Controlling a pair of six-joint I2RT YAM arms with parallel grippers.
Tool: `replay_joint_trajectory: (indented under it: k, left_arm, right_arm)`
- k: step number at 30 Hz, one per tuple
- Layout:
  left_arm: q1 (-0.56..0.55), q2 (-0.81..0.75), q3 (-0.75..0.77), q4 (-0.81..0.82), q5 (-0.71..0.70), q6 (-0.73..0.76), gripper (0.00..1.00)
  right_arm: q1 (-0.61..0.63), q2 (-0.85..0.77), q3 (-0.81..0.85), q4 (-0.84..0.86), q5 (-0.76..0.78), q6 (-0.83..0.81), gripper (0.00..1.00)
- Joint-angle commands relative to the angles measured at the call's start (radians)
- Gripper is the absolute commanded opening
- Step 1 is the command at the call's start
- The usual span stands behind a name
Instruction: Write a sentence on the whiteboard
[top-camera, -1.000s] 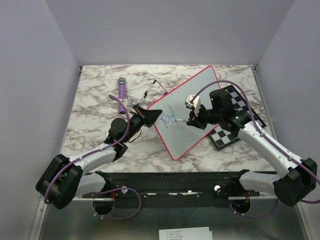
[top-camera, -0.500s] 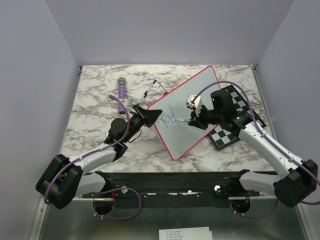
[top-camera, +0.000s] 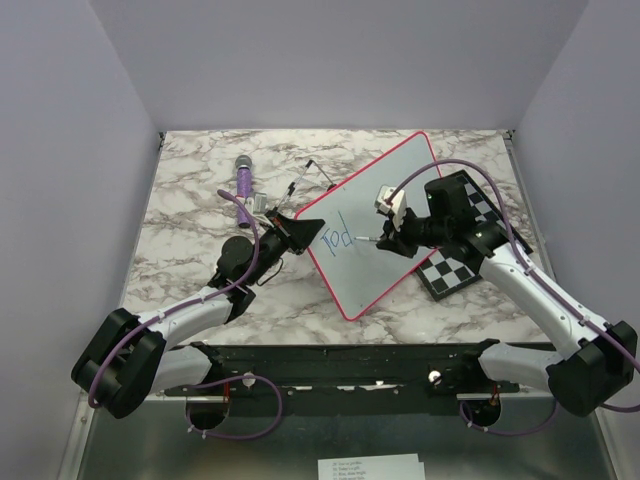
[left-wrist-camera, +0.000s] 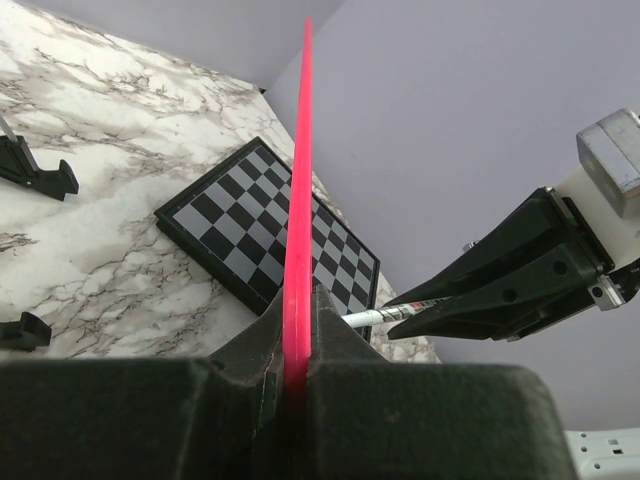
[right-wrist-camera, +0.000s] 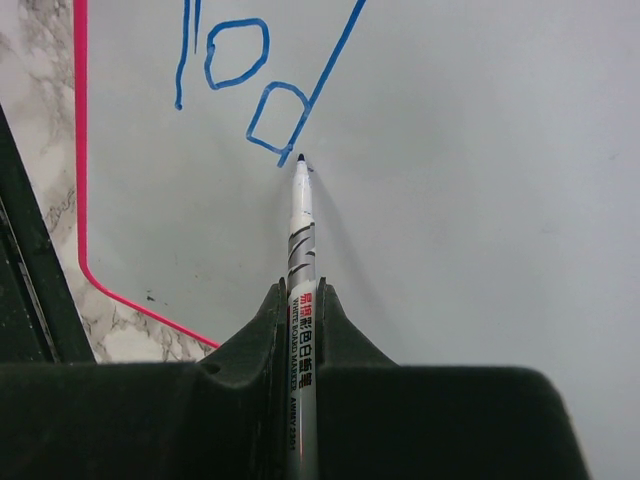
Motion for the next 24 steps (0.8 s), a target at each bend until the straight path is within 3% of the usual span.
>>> replay_joint_trajectory:
  k: [1,24]
  left_arm:
    - [0.003,-0.023,0.014,0.159,0.013,-0.018,0.00]
    - [0.003,-0.014,0.028,0.162,0.025,-0.021,0.00]
  right_arm:
    - [-0.005,-0.015,0.043,0.011,-0.060,-0.005,0.01]
    - [-0.005,0.043,0.055,0.106,0.049,0.044,0.01]
